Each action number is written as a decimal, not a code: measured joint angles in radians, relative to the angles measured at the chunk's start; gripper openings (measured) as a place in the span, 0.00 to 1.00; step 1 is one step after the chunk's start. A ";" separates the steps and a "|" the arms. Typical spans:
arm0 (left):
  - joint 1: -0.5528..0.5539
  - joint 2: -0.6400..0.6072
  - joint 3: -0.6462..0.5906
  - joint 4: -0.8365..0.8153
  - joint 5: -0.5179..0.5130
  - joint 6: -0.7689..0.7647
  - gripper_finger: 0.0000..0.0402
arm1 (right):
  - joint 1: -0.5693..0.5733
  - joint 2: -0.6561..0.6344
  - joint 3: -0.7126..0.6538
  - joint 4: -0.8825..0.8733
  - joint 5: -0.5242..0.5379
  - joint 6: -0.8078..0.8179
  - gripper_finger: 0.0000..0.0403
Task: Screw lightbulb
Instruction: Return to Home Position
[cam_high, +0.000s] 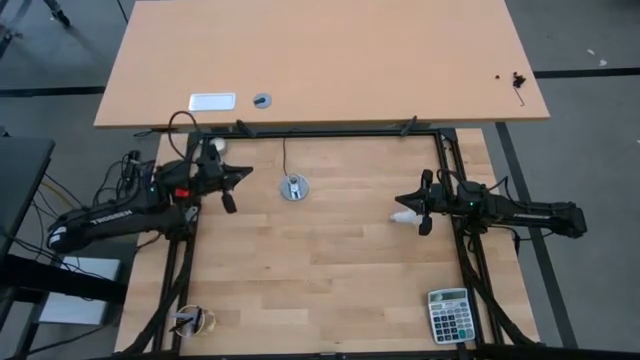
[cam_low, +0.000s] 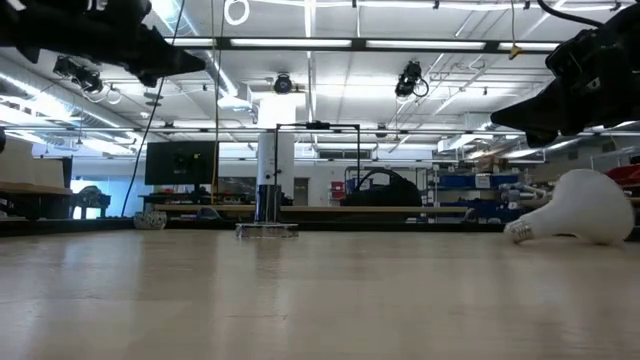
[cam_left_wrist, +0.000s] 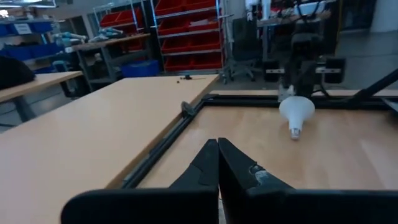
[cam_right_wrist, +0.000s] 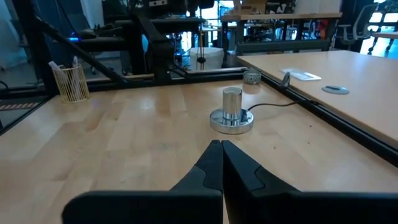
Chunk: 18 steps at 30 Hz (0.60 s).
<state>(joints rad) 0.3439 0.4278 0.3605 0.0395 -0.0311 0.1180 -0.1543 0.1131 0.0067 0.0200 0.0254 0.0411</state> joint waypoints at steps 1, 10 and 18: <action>0.000 -0.020 -0.016 0.000 0.007 -0.008 0.00 | 0.000 0.000 0.000 0.000 0.000 0.000 0.02; 0.000 -0.194 -0.140 -0.007 0.025 -0.046 0.00 | 0.000 -0.001 0.000 -0.002 -0.015 -0.007 0.02; 0.000 -0.339 -0.219 -0.073 0.052 -0.087 0.00 | -0.038 -0.001 0.000 -0.004 -0.023 0.000 0.02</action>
<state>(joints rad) 0.3435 0.0886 0.1413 -0.0336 0.0208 0.0312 -0.1925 0.1120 0.0067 0.0162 0.0026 0.0406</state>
